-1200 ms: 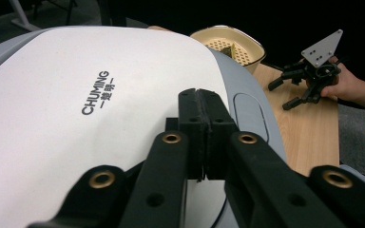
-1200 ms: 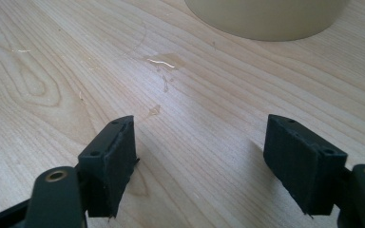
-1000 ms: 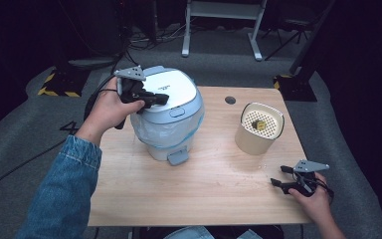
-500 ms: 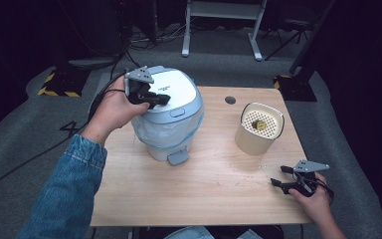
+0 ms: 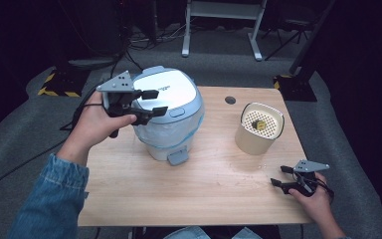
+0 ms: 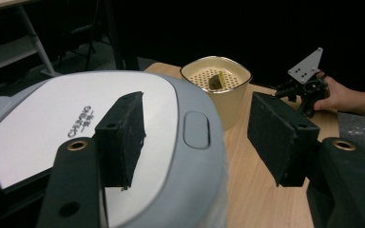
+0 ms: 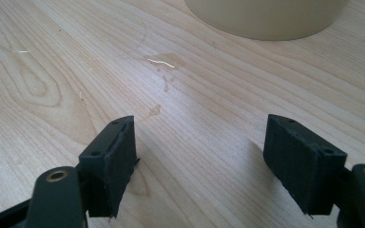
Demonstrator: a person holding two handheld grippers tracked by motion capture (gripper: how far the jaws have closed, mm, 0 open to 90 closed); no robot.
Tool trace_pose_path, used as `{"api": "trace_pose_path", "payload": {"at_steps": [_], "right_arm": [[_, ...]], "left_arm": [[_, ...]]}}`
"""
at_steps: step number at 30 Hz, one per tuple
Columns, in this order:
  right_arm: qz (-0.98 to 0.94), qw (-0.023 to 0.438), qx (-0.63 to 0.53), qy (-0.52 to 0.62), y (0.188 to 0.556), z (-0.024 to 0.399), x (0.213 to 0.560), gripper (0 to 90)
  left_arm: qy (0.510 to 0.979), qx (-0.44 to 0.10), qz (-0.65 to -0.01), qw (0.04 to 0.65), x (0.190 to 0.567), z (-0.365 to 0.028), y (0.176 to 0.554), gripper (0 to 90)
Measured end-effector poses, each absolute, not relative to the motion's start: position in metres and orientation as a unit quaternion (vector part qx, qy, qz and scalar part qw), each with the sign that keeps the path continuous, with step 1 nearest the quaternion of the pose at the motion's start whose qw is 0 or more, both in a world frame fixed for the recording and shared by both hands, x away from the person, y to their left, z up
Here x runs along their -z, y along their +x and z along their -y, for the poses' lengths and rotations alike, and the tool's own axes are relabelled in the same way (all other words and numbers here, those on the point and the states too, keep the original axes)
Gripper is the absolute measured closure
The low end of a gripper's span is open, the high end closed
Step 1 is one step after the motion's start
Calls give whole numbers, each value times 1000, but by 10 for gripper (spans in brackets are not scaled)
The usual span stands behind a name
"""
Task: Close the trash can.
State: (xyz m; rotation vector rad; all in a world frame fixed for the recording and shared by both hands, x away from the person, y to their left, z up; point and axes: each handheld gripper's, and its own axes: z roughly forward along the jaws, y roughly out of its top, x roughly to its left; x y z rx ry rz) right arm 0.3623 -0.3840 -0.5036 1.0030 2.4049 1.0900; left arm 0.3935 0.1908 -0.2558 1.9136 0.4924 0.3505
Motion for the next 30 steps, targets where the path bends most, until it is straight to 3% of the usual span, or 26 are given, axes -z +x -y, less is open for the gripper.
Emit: {"api": "trace_pose_path", "payload": {"at_steps": [15, 30], "right_arm": [[-841, 158, -381, 350, 363, 384, 504, 268], [-842, 156, -382, 347, 363, 384, 504, 267]], "left_arm": [[804, -180, -230, 518, 283, -221, 329, 356], [818, -166, -254, 488, 345, -228, 312, 358]]}}
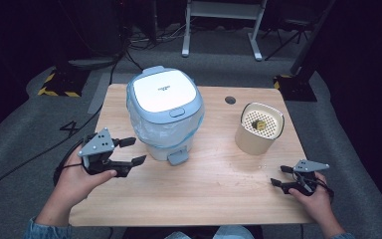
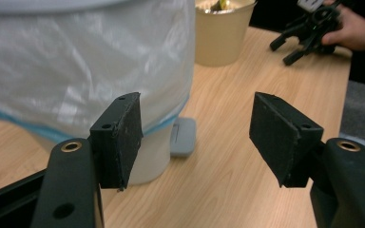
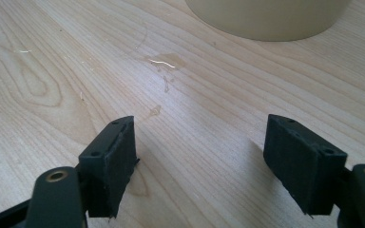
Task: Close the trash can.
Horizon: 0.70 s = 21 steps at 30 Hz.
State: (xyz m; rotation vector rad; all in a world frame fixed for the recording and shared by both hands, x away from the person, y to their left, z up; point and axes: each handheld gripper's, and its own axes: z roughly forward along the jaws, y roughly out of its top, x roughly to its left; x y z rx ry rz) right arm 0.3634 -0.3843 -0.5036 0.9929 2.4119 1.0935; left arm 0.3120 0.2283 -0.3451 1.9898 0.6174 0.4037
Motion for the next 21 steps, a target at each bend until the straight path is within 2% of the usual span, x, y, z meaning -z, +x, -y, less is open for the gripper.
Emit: {"api": "trace_pose_path", "payload": {"at_steps": [21], "right_arm": [[-844, 156, -381, 344, 364, 384, 504, 266]], "left_arm": [[821, -121, -321, 457, 440, -243, 304, 351]]}}
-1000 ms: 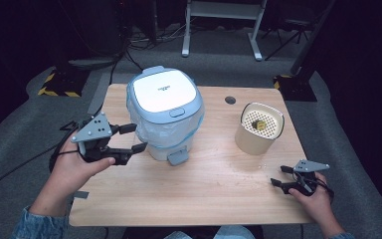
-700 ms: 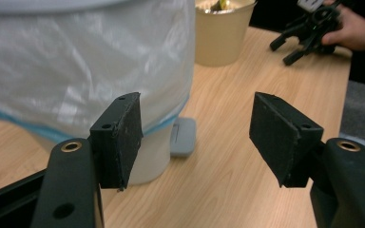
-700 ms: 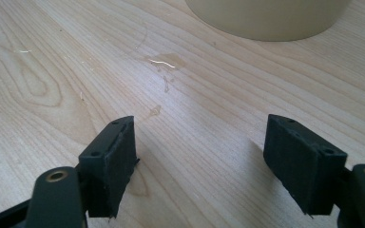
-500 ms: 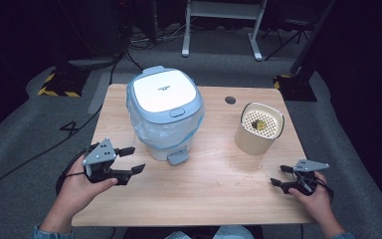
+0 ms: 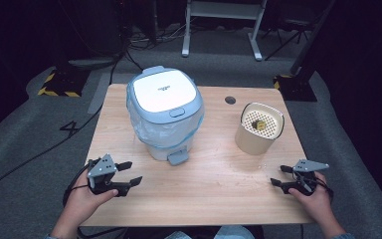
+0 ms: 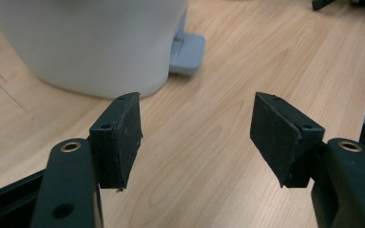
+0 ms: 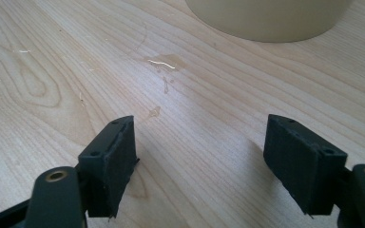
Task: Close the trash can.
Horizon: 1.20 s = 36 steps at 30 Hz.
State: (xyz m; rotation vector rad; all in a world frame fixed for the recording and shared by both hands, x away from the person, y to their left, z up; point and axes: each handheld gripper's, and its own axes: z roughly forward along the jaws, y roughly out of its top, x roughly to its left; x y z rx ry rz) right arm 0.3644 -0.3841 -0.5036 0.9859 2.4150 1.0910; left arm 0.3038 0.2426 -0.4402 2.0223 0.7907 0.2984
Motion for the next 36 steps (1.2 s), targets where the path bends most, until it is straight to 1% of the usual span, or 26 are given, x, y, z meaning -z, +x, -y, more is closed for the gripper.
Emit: {"api": "trace_pose_path", "payload": {"at_steps": [7, 11, 16, 21, 24, 26, 33, 36], "right_arm": [[-844, 156, -381, 344, 364, 384, 504, 266], [-844, 156, -381, 344, 364, 384, 504, 266], [-844, 156, -381, 344, 364, 384, 504, 266], [-844, 157, -381, 344, 364, 384, 504, 265], [-844, 156, -381, 344, 364, 384, 504, 265], [-844, 157, -381, 344, 364, 384, 504, 265], [-844, 156, -381, 344, 365, 384, 504, 262], [-848, 151, -381, 337, 365, 384, 504, 226]], "left_arm": [[831, -110, -329, 434, 467, -248, 306, 335], [845, -126, -324, 406, 478, -253, 308, 319], [853, -126, -329, 384, 489, -257, 310, 316], [864, -130, -339, 348, 500, -257, 314, 266], [863, -127, -340, 352, 505, -257, 317, 173], [860, -130, -350, 349, 505, -257, 318, 151], [859, -133, -353, 347, 505, -257, 318, 146], [854, -135, -364, 345, 505, -255, 317, 143]]}}
